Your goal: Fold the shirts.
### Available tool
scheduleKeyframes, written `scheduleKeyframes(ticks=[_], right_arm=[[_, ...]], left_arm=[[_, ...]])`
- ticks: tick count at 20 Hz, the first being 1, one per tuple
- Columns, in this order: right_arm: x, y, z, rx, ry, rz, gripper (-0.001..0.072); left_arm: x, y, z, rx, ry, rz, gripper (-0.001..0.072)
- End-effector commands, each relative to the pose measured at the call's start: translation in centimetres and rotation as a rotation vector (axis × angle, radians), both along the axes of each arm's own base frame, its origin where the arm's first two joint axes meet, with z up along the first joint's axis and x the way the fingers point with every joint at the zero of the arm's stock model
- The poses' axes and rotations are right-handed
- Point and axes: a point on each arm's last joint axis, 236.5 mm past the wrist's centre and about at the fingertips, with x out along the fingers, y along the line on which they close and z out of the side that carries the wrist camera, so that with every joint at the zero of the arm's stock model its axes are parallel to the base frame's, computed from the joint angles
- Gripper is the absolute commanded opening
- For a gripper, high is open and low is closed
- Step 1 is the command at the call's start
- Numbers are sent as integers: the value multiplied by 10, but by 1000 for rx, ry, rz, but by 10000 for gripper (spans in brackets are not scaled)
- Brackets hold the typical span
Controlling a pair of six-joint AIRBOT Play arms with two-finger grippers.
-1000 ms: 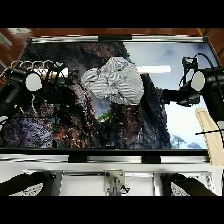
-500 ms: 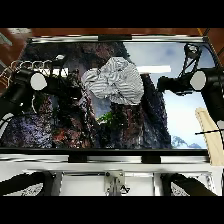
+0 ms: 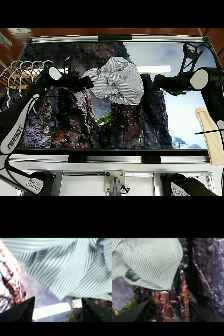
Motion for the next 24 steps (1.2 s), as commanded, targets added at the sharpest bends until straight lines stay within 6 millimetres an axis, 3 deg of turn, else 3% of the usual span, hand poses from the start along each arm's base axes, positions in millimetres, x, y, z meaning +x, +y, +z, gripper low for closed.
scheduleKeyframes(ticks=[1,5,6,7,8,10,12,15,17,19,22,24], right_arm=[[-5,11,0,39,18,25,602],[-9,11,-3,35,39,29,602],[-9,11,-3,34,42,30,602],[-9,11,-3,34,42,29,602],[-10,11,-3,35,42,29,602],[-10,10,-3,34,43,30,602],[-11,7,1,8,30,43,602],[-15,-8,39,-51,-38,37,602],[-22,-9,64,-49,-61,41,601],[-35,-2,69,-24,-19,62,602],[-58,9,50,-4,110,119,602],[-61,12,37,-6,168,138,601]], left_arm=[[23,-16,-27,-99,16,-11,720],[37,-17,-39,-90,-16,-22,695],[41,-14,-36,-89,-30,-19,422],[42,-12,-29,-81,-50,-49,90],[42,-9,-17,-64,-82,-110,61],[32,-2,18,-52,-104,-214,60],[3,16,50,44,-104,-343,58],[-47,78,79,397,-42,-423,58],[-82,81,94,409,-8,-411,58],[-125,64,85,360,36,-411,58],[-202,45,30,324,124,-355,59],[-238,43,-2,303,158,-299,90]])
